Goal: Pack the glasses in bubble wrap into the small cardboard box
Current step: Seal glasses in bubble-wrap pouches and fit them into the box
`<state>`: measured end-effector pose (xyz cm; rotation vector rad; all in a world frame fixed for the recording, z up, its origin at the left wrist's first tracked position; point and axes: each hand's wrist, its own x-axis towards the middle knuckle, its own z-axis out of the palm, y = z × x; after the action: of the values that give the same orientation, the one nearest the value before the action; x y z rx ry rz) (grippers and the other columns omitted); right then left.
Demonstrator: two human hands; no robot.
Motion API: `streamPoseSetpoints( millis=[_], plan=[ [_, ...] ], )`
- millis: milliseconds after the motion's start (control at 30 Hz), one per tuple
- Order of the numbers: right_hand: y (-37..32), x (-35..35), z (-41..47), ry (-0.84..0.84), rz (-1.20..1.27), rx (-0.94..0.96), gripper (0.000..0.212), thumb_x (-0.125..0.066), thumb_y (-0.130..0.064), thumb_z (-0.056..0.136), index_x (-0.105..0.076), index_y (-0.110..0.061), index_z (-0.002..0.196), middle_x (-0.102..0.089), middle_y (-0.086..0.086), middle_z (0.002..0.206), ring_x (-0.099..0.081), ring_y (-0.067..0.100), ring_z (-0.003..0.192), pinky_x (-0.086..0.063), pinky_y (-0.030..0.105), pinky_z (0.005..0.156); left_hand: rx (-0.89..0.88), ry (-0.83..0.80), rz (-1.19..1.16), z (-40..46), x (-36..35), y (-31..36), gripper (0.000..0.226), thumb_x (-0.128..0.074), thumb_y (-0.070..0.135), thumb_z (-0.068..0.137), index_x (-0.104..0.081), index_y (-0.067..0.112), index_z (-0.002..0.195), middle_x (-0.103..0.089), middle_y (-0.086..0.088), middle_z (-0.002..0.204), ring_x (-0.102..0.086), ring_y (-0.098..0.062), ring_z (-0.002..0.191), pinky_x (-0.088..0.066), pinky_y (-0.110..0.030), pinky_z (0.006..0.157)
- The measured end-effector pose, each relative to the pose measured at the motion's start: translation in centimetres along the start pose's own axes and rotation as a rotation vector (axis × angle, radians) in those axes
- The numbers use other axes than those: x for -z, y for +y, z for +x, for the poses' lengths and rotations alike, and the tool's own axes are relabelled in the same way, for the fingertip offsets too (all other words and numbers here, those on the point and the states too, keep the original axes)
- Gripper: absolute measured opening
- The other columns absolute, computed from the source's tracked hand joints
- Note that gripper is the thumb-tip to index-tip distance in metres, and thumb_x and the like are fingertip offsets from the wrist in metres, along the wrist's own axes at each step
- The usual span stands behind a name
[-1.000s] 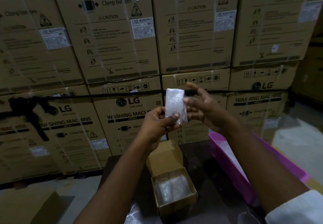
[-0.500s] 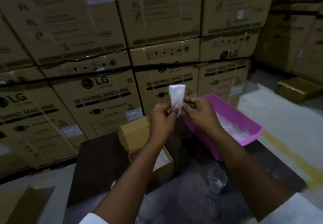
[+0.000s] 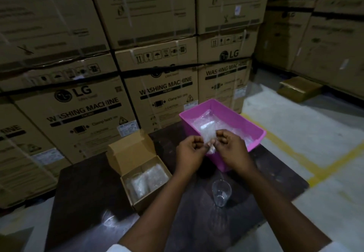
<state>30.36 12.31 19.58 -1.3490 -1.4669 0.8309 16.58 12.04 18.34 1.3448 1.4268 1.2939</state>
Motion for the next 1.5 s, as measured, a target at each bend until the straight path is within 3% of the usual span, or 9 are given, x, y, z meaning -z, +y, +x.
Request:
streamPoseSetpoints(
  millis=[200, 367, 567, 700, 867, 1067, 1267, 1400, 1500],
  plan=[
    [2.5, 0.4, -1.7, -0.010, -0.031, -0.032, 0.017, -0.067, -0.004, 0.085, -0.066, -0.010, 0.101, -0.071, -0.005, 0.089, -0.066, 0.001, 0.081, -0.055, 0.017, 0.077, 0.007, -0.131, -0.004, -1.1, -0.3, -2.7, 0.017, -0.077, 0.015, 0.080, -0.069, 0.007, 0.093, -0.074, -0.011, 0.086, -0.071, -0.026, 0.083, -0.059, -0.042, 0.079],
    [4.2, 0.3, -3.9, 0.044, -0.025, -0.049, 0.021, -0.064, 0.007, 0.082, -0.066, -0.007, 0.098, -0.063, -0.004, 0.079, -0.058, -0.013, 0.062, -0.040, -0.001, 0.060, 0.019, -0.215, 0.017, -2.7, -0.4, -5.6, 0.017, -0.074, 0.003, 0.081, -0.066, 0.010, 0.094, -0.070, -0.011, 0.086, -0.064, -0.015, 0.079, -0.054, -0.029, 0.075],
    [7.7, 0.9, -4.8, 0.077, -0.100, -0.142, 0.016, -0.066, -0.006, 0.082, -0.072, -0.012, 0.096, -0.069, -0.003, 0.084, -0.063, 0.004, 0.074, -0.046, 0.010, 0.064, 0.061, -0.297, 0.055, -4.4, -1.1, -8.9, 0.040, -0.081, 0.014, 0.075, -0.062, 0.015, 0.110, -0.069, -0.010, 0.103, -0.065, -0.020, 0.087, -0.056, -0.037, 0.086],
    [8.8, 1.1, -5.5, 0.048, -0.108, -0.153, 0.022, -0.065, -0.005, 0.080, -0.072, -0.011, 0.100, -0.072, -0.001, 0.090, -0.066, 0.007, 0.082, -0.052, 0.016, 0.072, 0.088, -0.296, -0.033, -4.9, -2.3, -9.3, 0.042, -0.077, -0.001, 0.076, -0.059, 0.003, 0.114, -0.065, -0.009, 0.101, -0.063, -0.013, 0.084, -0.056, -0.032, 0.083],
    [10.0, 0.9, -6.1, 0.022, -0.117, -0.208, 0.021, -0.066, -0.005, 0.080, -0.071, -0.008, 0.100, -0.072, 0.003, 0.092, -0.068, 0.016, 0.088, -0.055, 0.034, 0.082, 0.073, -0.247, -0.019, -4.7, -3.9, -9.3, 0.031, -0.077, -0.002, 0.076, -0.064, 0.003, 0.104, -0.069, -0.015, 0.093, -0.065, -0.019, 0.081, -0.056, -0.038, 0.078],
    [10.4, 1.0, -6.3, 0.037, -0.181, -0.191, 0.021, -0.064, 0.000, 0.080, -0.069, -0.002, 0.100, -0.066, 0.001, 0.090, -0.061, 0.012, 0.084, -0.048, 0.020, 0.077, 0.076, -0.211, 0.032, -4.6, -4.9, -10.3, 0.026, -0.075, -0.005, 0.075, -0.064, 0.011, 0.092, -0.067, -0.004, 0.079, -0.062, -0.008, 0.071, -0.054, -0.027, 0.070],
    [11.2, 0.4, -6.3, 0.020, -0.201, -0.162, 0.020, -0.070, -0.003, 0.076, -0.073, -0.005, 0.095, -0.073, 0.005, 0.091, -0.065, 0.011, 0.083, -0.055, 0.031, 0.082, 0.109, -0.173, 0.103, -4.7, -4.5, -11.0, 0.021, -0.074, -0.003, 0.077, -0.065, 0.011, 0.090, -0.065, 0.000, 0.075, -0.059, -0.008, 0.068, -0.052, -0.025, 0.068],
    [10.7, 0.3, -5.9, -0.003, -0.252, -0.104, 0.016, -0.071, -0.007, 0.075, -0.074, -0.010, 0.091, -0.074, 0.003, 0.085, -0.067, 0.009, 0.078, -0.056, 0.034, 0.078, 0.012, -0.155, 0.232, -4.5, -4.1, -10.2, 0.021, -0.076, 0.000, 0.076, -0.063, 0.016, 0.081, -0.060, 0.010, 0.066, -0.053, 0.009, 0.056, -0.045, -0.010, 0.060],
    [10.6, 0.3, -5.8, -0.034, -0.259, -0.087, 0.019, -0.069, -0.007, 0.077, -0.071, -0.011, 0.096, -0.073, 0.004, 0.086, -0.068, 0.014, 0.079, -0.056, 0.040, 0.076, -0.048, -0.131, 0.292, -4.7, -3.7, -10.1, 0.026, -0.076, 0.003, 0.075, -0.059, 0.022, 0.075, -0.056, 0.015, 0.062, -0.051, 0.011, 0.055, -0.042, -0.010, 0.058]
  ],
)
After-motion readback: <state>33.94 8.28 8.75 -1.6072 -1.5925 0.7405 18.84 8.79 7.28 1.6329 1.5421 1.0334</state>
